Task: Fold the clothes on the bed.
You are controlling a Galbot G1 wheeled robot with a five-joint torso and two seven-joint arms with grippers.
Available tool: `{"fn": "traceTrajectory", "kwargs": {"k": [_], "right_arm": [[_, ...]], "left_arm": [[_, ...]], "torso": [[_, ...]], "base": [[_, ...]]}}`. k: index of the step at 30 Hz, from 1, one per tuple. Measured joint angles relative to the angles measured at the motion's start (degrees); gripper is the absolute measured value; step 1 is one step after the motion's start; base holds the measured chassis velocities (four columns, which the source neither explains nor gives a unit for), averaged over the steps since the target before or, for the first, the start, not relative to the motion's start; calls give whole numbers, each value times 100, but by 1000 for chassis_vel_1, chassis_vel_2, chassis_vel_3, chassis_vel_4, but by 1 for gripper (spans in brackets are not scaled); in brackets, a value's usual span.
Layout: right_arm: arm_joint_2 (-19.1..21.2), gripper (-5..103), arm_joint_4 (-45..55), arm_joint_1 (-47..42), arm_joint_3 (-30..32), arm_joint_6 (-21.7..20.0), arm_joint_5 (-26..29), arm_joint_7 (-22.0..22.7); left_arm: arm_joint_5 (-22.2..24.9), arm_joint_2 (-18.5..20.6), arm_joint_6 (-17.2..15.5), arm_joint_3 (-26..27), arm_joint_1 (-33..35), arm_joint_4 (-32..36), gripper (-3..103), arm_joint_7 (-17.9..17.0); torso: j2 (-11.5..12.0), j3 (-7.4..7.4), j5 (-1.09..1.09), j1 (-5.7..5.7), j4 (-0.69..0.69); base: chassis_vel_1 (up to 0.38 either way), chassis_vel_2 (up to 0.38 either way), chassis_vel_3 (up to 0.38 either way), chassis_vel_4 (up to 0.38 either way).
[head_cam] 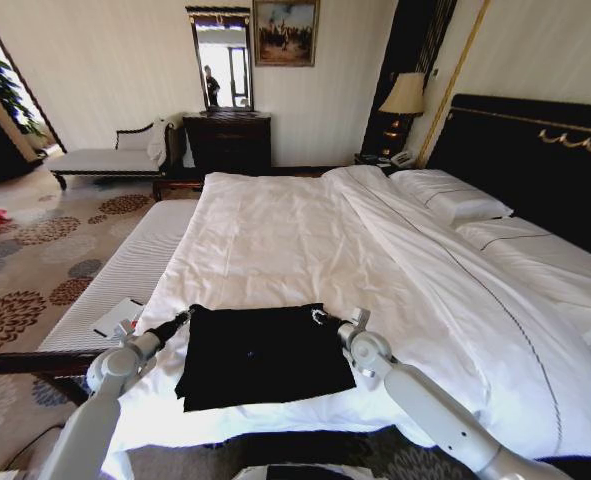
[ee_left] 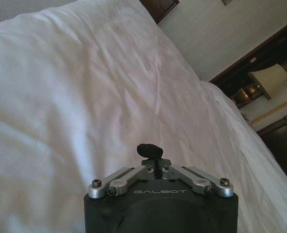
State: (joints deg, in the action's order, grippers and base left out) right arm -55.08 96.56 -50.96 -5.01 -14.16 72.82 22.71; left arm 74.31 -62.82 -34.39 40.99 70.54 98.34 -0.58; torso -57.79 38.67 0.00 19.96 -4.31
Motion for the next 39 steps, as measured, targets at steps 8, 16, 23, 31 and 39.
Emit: {"fn": "traceTrajectory", "kwargs": {"k": [8,16,23,31,39], "right_arm": [[-32,10,-139,52,-24,75,-74,4],[-60,2,-164,183,73,119,-45,132],[-59,2,16,321,302,125,102,190],[-53,2,-16,219,336,126,12,208],[-107,13,-148,144,320,126,-150,382]], "left_arm": [[-1,2,6,21,12,25,1,0],[12,20,17,35,-82,27,1,0],[27,38,58,28,-251,-6,1,1],[-20,31,84,-34,-281,-44,1,1],[-110,12,104,-74,-221,-60,1,10]], "torso": [[0,0,0,0,1],[0,0,0,0,0],[0,0,0,0,0],[0,0,1,0,0],[0,0,0,0,0]], "base": [[0,0,0,0],[0,0,0,0],[0,0,0,0],[0,0,0,0],[0,0,0,0]]}}
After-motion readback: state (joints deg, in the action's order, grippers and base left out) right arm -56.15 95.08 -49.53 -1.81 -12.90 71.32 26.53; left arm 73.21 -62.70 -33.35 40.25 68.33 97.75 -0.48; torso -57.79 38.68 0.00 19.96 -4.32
